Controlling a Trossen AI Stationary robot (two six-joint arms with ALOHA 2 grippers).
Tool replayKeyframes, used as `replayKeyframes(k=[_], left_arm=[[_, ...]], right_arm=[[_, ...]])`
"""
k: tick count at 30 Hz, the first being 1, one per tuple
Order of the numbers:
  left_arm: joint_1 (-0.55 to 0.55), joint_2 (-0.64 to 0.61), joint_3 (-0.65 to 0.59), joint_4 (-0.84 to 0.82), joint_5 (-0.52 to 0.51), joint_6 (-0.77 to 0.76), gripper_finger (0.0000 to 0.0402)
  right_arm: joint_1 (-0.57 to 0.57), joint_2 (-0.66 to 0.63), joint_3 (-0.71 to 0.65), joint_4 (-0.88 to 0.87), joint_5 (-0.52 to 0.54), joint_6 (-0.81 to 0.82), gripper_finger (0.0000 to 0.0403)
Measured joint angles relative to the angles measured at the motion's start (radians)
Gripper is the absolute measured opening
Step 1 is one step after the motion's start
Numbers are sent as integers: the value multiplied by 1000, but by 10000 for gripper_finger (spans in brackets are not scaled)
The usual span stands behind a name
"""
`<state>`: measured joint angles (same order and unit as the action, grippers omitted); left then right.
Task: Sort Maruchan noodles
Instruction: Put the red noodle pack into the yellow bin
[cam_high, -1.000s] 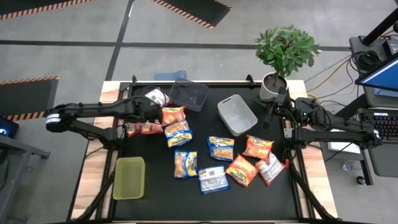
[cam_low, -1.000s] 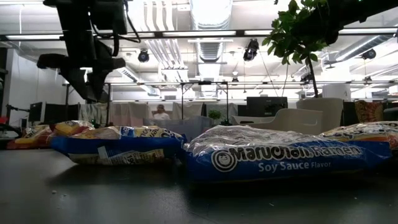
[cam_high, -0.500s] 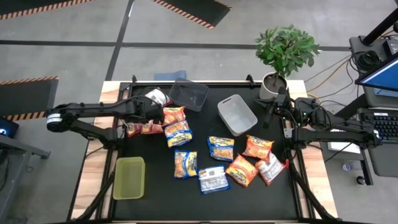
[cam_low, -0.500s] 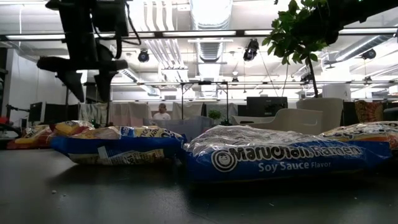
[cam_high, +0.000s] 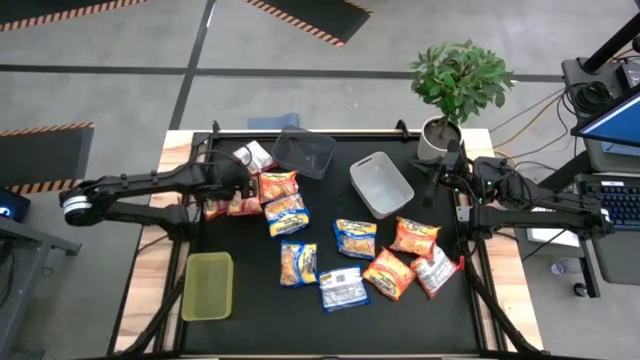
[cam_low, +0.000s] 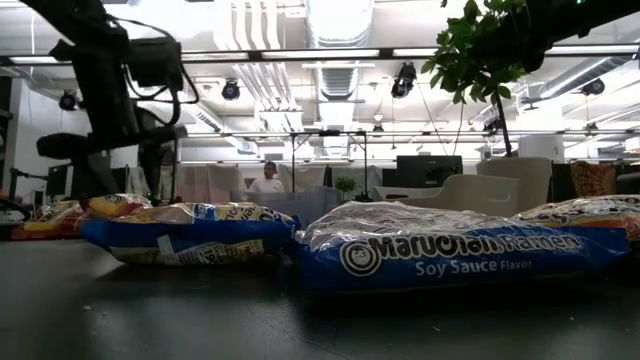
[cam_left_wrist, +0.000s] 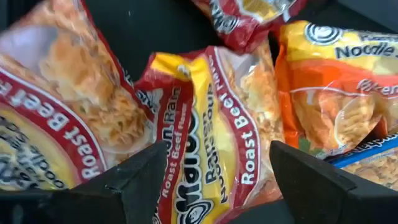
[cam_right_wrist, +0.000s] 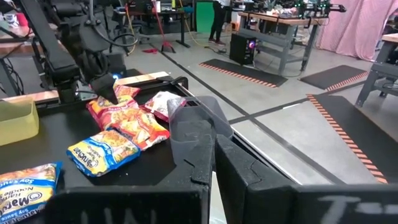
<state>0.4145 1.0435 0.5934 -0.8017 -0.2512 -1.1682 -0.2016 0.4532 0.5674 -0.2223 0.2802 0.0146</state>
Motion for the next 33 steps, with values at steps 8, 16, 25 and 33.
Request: replayKeyframes(k=[8,16,25,33], left_arm=[[0,4,-96,144,0,-41,255],[-1,32,-134,205,-9,-53,196],[-5,34,-88,188,-19,9,19],[-47,35,28,79,-20,84,2]], right_arm=[[0,0,0,-5,0,-7,9],[0,0,0,-5,0,-3,9],[0,0,0,-5,0,-6,9],[0,0,0,-5,0,-6,9]])
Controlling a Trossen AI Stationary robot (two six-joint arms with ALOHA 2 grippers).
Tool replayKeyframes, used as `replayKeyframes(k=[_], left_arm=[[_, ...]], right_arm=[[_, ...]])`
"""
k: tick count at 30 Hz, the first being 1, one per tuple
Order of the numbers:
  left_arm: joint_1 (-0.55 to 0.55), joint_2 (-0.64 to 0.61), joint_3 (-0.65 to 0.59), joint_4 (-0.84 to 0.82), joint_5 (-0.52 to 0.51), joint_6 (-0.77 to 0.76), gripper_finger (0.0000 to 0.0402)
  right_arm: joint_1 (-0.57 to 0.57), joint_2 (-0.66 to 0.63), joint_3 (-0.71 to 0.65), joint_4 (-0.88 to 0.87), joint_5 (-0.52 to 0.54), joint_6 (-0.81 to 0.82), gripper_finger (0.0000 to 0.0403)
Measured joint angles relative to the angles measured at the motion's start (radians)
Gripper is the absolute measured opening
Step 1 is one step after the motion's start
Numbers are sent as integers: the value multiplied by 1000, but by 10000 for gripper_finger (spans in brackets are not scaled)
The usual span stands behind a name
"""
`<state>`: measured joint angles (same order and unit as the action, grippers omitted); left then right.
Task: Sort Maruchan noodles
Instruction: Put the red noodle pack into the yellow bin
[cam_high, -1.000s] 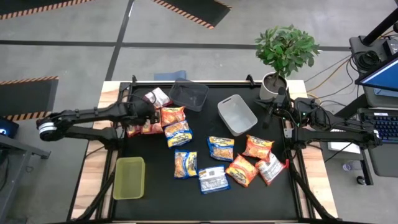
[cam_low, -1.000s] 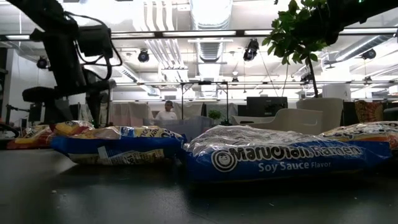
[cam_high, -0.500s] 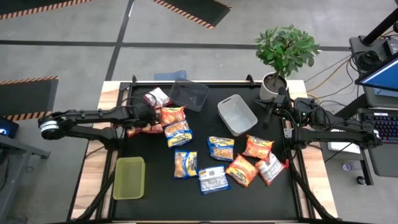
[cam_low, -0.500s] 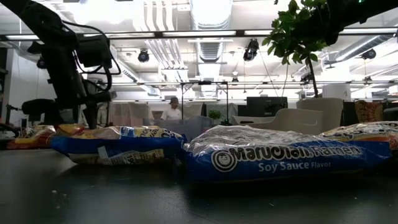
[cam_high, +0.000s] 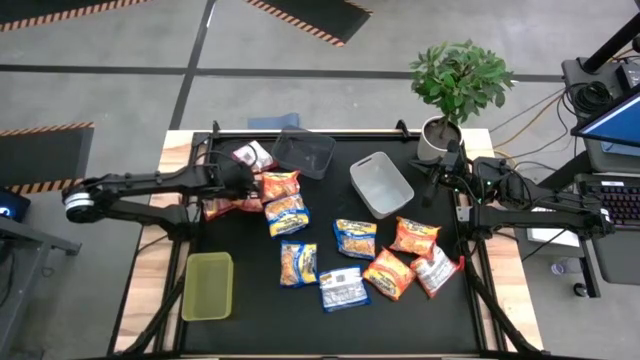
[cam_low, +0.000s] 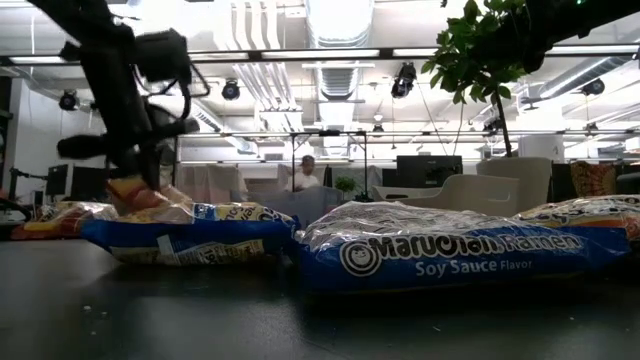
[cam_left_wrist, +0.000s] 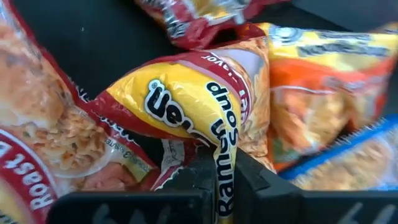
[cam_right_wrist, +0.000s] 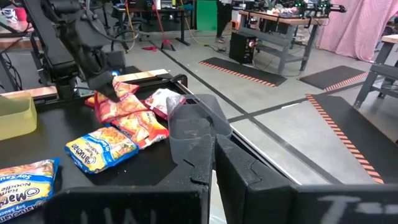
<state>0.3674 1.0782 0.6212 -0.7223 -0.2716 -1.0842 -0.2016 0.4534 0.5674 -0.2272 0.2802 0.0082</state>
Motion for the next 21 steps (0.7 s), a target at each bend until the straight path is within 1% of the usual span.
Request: replayKeyframes(k=[3,5,8,11,15,19,21], left_arm=[[-35,0,89,-81,-24,68,1],[-70,0,159,-133,-32,142,1],[-147,7,293,-216,-25,200,1],[-249,29,436,-342,-10,211,0],[-436,78,613,-468,27,189,0],[-677,164,748,-566,28,177,0],[-797,221,797,-652,29,174,0]], right_arm=[[0,0,0,0,0,0,9],[0,0,0,0,0,-1,9],[0,0,0,0,0,-1,9],[0,0,0,0,0,-1,9],[0,0,0,0,0,-1,9],[0,0,0,0,0,0,9],[0,0,0,0,0,4,9]])
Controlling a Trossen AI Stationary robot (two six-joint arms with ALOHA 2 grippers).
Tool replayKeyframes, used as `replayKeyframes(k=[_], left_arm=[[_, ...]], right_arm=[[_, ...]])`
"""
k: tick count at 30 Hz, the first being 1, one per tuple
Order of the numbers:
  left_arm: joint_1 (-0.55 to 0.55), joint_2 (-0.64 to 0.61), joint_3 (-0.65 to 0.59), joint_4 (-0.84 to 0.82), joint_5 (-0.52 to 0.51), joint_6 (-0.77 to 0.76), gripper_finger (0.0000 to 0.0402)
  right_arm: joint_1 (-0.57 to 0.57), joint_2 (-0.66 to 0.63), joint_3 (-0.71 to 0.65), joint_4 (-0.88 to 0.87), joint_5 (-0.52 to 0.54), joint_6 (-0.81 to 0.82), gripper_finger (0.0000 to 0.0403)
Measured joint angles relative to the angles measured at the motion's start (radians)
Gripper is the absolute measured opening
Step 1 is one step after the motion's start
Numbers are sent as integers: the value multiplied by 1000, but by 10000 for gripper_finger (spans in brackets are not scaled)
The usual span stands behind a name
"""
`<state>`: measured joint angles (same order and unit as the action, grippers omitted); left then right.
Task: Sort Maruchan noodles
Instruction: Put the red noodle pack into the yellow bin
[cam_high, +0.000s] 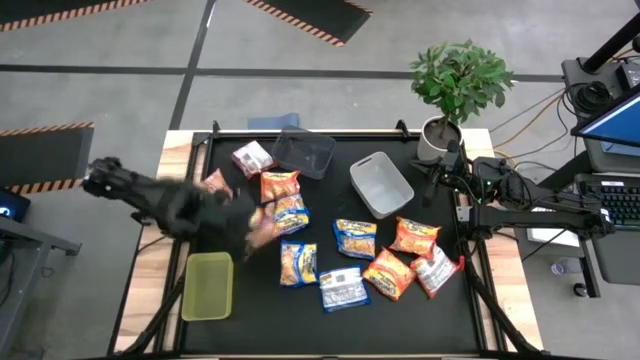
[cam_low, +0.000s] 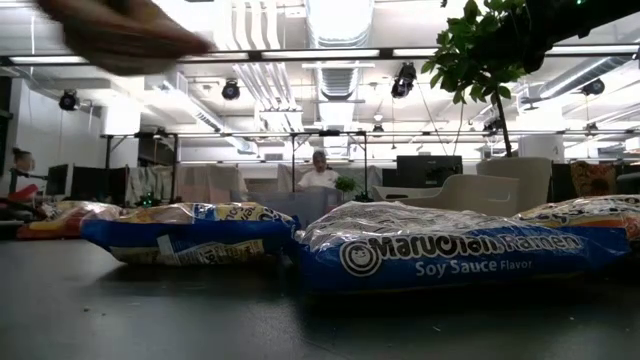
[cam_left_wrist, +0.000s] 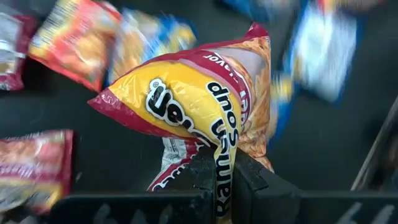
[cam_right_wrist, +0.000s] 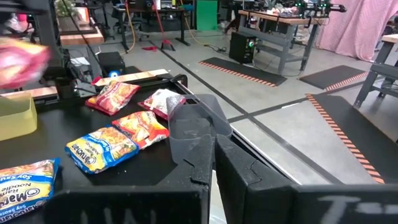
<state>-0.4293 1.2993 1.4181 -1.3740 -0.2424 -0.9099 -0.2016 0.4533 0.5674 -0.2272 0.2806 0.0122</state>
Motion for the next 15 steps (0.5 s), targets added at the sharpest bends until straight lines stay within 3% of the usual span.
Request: replayKeyframes(k=[4,7,15], left_arm=[[-212,131,57,-194,2,-111,0],[-339,201,41,-182,5,7,0],[-499,258,-59,-197,-14,-117,0]], right_arm=[[0,0,0,0,0,5,9],[0,0,0,1,0,15,9],[0,0,0,7,0,51,9]])
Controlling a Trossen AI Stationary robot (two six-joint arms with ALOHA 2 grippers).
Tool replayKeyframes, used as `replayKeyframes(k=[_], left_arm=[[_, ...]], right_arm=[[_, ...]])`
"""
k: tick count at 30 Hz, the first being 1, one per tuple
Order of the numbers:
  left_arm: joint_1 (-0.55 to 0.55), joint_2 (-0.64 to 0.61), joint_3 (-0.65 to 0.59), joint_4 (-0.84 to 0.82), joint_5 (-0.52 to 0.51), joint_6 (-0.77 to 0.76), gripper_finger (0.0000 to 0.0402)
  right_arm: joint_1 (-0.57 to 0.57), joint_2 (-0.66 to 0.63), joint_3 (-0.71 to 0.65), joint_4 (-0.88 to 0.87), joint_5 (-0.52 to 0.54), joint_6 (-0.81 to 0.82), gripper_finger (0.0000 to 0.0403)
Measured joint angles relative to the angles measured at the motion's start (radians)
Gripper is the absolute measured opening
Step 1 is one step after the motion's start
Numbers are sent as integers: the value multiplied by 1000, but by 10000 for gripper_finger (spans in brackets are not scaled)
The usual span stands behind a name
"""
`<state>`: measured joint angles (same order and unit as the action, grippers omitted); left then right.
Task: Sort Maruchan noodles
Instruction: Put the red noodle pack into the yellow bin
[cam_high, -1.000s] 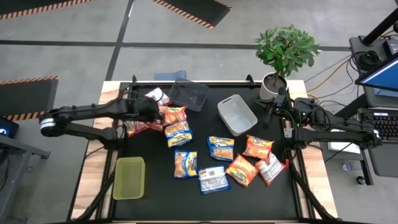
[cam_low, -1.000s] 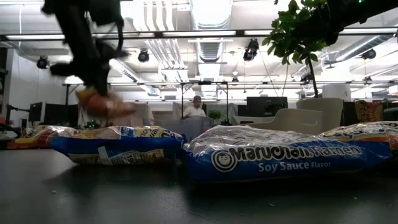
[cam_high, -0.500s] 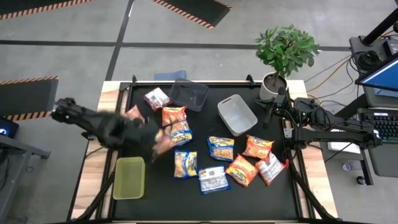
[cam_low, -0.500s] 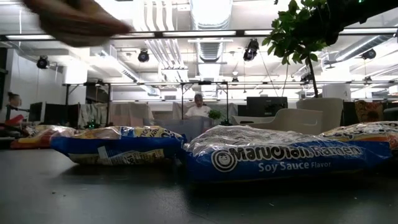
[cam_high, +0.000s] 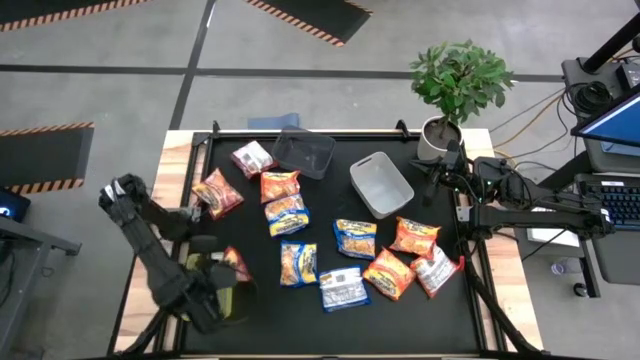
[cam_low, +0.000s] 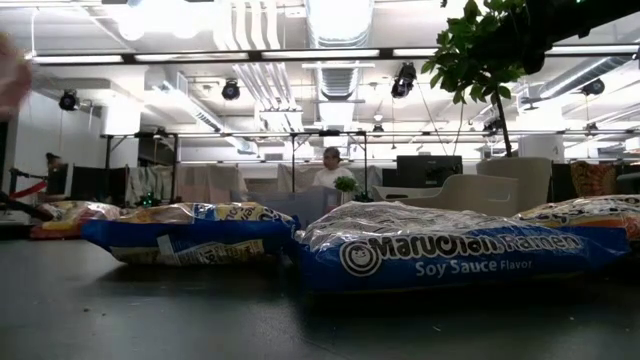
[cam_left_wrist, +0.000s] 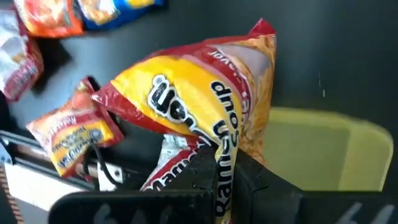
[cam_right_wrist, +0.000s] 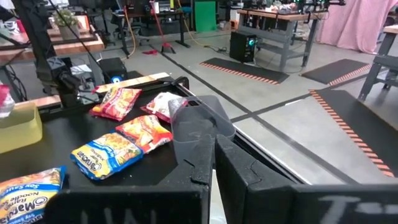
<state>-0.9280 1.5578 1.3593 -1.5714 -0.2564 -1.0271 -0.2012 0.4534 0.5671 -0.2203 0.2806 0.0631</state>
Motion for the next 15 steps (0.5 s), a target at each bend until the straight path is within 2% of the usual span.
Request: replayKeyframes(k=[6,15], left_arm=[[-68,-11,-60,1,4,120,0],[-82,-62,-213,1,34,158,0]], right_arm=[[0,1,0,0,0,9,9],[0,2,0,0,0,17,9]])
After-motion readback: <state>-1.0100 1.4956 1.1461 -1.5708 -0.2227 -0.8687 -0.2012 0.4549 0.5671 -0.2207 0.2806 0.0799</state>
